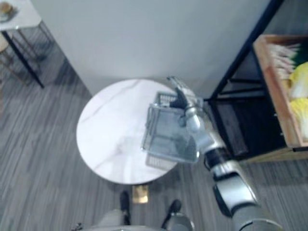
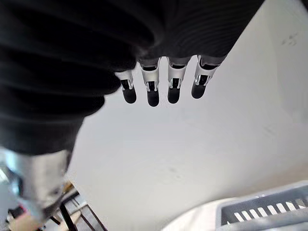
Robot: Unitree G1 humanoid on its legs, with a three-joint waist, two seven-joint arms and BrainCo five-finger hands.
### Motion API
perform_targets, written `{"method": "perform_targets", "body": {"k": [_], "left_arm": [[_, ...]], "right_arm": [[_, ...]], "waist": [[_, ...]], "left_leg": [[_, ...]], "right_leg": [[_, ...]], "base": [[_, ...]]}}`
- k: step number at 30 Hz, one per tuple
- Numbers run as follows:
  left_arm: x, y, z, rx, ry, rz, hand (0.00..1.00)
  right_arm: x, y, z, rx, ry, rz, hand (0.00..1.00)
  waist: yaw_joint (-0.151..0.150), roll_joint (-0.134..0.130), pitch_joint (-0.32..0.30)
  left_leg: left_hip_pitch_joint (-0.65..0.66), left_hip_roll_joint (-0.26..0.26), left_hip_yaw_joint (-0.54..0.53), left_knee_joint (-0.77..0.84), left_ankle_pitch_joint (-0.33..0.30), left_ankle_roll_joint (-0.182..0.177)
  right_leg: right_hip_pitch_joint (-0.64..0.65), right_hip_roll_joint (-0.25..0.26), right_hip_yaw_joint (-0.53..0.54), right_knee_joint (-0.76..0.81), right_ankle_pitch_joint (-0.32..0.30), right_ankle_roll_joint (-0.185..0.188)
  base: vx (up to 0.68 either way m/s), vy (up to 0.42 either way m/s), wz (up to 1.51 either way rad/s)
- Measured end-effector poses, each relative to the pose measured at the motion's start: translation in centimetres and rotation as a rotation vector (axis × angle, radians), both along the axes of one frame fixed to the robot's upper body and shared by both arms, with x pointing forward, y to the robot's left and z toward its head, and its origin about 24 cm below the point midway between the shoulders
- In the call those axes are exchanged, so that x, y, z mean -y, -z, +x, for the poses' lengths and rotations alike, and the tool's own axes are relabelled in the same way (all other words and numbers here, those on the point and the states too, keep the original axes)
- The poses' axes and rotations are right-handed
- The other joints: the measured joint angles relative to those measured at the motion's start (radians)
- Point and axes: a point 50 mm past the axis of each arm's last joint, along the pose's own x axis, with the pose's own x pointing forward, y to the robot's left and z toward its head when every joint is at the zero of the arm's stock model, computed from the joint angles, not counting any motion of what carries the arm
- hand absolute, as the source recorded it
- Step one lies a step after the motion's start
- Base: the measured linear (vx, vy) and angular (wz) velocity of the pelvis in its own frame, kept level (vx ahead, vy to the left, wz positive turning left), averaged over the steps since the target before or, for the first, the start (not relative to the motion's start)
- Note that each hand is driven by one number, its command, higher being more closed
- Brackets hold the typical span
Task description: Pick vegetable in the basket
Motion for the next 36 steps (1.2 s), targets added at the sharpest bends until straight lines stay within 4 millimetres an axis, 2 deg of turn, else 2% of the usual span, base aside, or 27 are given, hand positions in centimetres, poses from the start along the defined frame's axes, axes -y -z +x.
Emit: {"method": "perform_targets", "body": {"k": [3,6,11,22,27,32,33,36], "left_arm": [[-0.3,-0.1,0.4,0.0,0.002,0.006,0.0],[-0.3,-0.2,1.0,0.014,0.006,0.008,0.0],[-0.2,-0.4,2.7,0.05,0.026,0.007,0.0],[-0.2,-0.4,3.0,0.055,0.033,0.02,0.0],[-0.3,-0.5,3.1,0.059,0.038,0.025,0.0],[-0.3,-0.6,3.4,0.065,0.075,0.04,0.0],[-0.3,-0.6,3.4,0.064,0.076,0.04,0.0],[-0.3,-0.6,3.4,0.064,0.085,0.04,0.0]], "right_arm": [[-0.5,-1.7,1.2,-0.003,0.007,-0.044,0.0],[-0.9,-1.9,1.5,-0.016,0.002,-0.091,0.0],[-1.0,-0.9,1.9,-0.088,0.012,-0.101,0.0],[-0.7,-0.1,1.9,-0.127,0.024,-0.139,0.0],[-0.7,1.0,1.4,-0.158,0.009,-0.144,0.0],[-0.7,1.1,1.4,-0.157,0.01,-0.145,0.0],[-0.6,1.1,1.4,-0.159,0.013,-0.145,1.0],[0.2,0.7,1.9,-0.154,0.048,-0.146,1.0]], "waist": [[0.004,-0.004,0.043],[0.006,-0.011,0.057],[0.003,-0.011,0.087],[-0.008,-0.015,0.1],[-0.006,-0.019,0.103],[-0.003,-0.019,0.104],[-0.003,-0.019,0.105],[-0.004,-0.016,0.107]], "left_leg": [[-0.015,-0.003,-0.003,0.0,0.008,0.002],[-0.035,-0.006,-0.002,-0.001,0.013,0.007],[-0.043,-0.006,-0.003,-0.004,0.018,0.01],[-0.048,-0.007,0.004,-0.001,0.018,0.009],[-0.048,-0.006,0.005,-0.002,0.016,0.008],[-0.054,-0.006,0.008,-0.004,0.016,0.008],[-0.054,-0.006,0.007,-0.004,0.016,0.008],[-0.065,-0.007,-0.001,-0.005,0.017,0.009]], "right_leg": [[-0.013,-0.002,0.001,-0.002,0.011,-0.003],[-0.035,-0.004,0.007,-0.004,0.019,-0.003],[-0.043,-0.003,0.009,-0.003,0.022,-0.004],[-0.061,-0.002,0.03,-0.003,0.024,-0.005],[-0.063,-0.002,0.033,0.0,0.024,-0.004],[-0.076,-0.003,0.042,0.006,0.024,-0.004],[-0.076,-0.003,0.042,0.006,0.024,-0.004],[-0.083,-0.003,0.036,0.006,0.024,-0.004]], "base": [[-0.06,0.015,0.03],[-0.03,0.017,-0.03],[-0.02,0.005,-0.01],[0.03,-0.002,-0.04],[0.0,0.0,0.0],[0.0,0.001,-0.03],[0.0,0.0,0.0],[0.01,-0.002,0.05]]}}
